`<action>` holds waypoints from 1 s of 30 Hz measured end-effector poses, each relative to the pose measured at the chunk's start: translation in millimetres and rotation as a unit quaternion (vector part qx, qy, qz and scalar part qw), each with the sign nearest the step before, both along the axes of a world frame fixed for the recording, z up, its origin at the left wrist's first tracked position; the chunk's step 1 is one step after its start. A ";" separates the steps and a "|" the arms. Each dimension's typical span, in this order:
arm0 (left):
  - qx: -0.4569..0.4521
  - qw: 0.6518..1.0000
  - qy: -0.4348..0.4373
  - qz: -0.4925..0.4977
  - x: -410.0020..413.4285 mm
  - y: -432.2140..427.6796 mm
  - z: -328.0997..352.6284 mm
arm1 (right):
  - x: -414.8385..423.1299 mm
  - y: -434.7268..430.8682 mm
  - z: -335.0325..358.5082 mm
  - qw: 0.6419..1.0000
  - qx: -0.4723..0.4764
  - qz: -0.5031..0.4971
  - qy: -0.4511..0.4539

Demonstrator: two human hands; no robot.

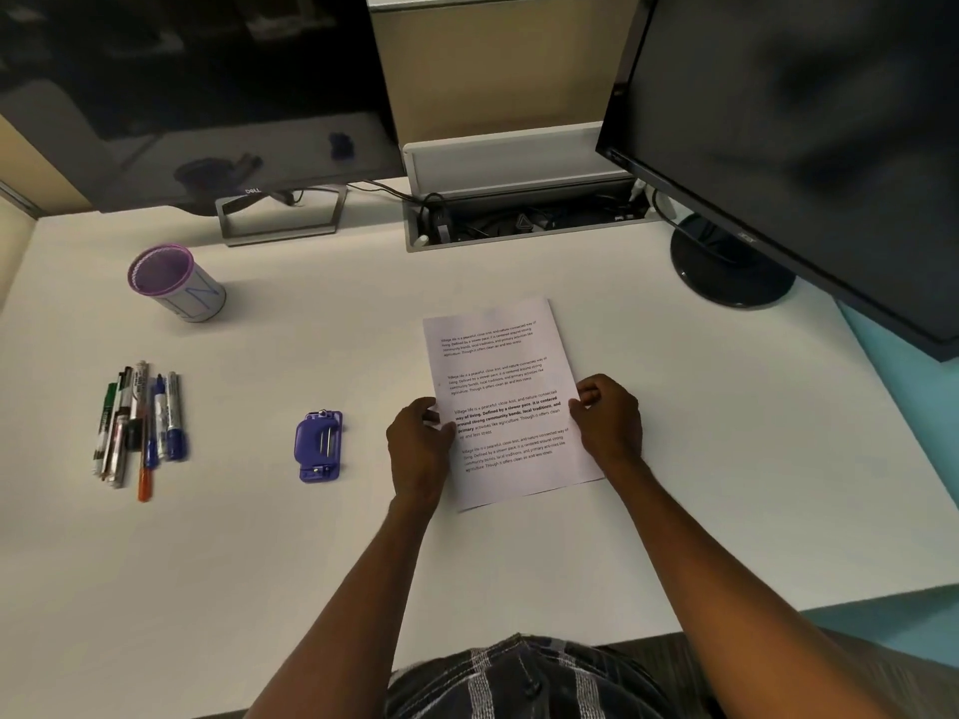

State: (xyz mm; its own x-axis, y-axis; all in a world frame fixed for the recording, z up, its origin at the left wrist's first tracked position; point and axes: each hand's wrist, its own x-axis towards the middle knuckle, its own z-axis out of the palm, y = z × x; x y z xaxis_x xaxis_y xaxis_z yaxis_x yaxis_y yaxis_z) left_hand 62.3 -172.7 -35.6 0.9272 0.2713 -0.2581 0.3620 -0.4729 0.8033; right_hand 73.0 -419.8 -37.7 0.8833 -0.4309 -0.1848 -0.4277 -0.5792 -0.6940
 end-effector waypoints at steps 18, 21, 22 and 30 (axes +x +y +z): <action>0.210 0.965 0.037 -0.152 -38.4 5.8 -6.5 | -39.8 -9.0 -6.0 0.977 -0.175 0.114 0.046; 0.210 0.962 0.043 -0.168 -48.2 11.4 -7.5 | -44.9 -9.1 -6.4 0.977 -0.171 0.120 0.044; 0.211 0.961 0.042 -0.172 -51.3 13.7 -7.2 | -45.9 -8.8 -5.9 0.976 -0.173 0.122 0.043; 0.206 0.962 -0.018 -0.178 -53.4 48.8 8.2 | -43.1 25.1 14.6 0.991 -0.118 0.067 0.008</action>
